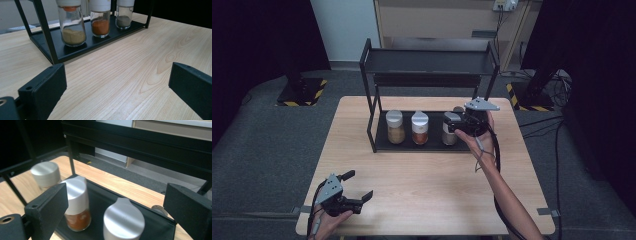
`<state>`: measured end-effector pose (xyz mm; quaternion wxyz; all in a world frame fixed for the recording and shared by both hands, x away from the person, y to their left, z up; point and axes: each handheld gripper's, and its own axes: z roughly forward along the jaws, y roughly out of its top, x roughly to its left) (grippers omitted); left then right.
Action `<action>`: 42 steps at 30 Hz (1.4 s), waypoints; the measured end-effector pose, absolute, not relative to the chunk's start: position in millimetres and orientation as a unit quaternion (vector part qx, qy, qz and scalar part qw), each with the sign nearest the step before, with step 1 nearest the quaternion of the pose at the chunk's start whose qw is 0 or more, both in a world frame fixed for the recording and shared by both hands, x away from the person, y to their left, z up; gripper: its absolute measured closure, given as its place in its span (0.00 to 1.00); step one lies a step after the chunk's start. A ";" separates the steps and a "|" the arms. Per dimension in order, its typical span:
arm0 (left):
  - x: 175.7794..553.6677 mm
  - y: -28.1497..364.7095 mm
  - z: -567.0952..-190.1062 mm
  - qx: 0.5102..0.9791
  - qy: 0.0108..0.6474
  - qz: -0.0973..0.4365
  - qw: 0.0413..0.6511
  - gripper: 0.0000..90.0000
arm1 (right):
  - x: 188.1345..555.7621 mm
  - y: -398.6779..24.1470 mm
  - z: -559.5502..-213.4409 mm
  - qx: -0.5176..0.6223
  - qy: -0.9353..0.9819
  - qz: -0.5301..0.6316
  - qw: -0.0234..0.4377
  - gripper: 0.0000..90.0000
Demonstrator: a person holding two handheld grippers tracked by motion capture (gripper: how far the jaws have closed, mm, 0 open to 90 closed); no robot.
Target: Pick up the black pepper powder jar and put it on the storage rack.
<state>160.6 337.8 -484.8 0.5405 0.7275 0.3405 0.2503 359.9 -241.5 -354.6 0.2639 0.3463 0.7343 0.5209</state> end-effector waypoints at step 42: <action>160.0 337.2 -484.9 0.723 0.345 0.254 0.542 0.00 | 265.5 -324.4 -368.4 0.300 0.729 0.568 0.235 0.06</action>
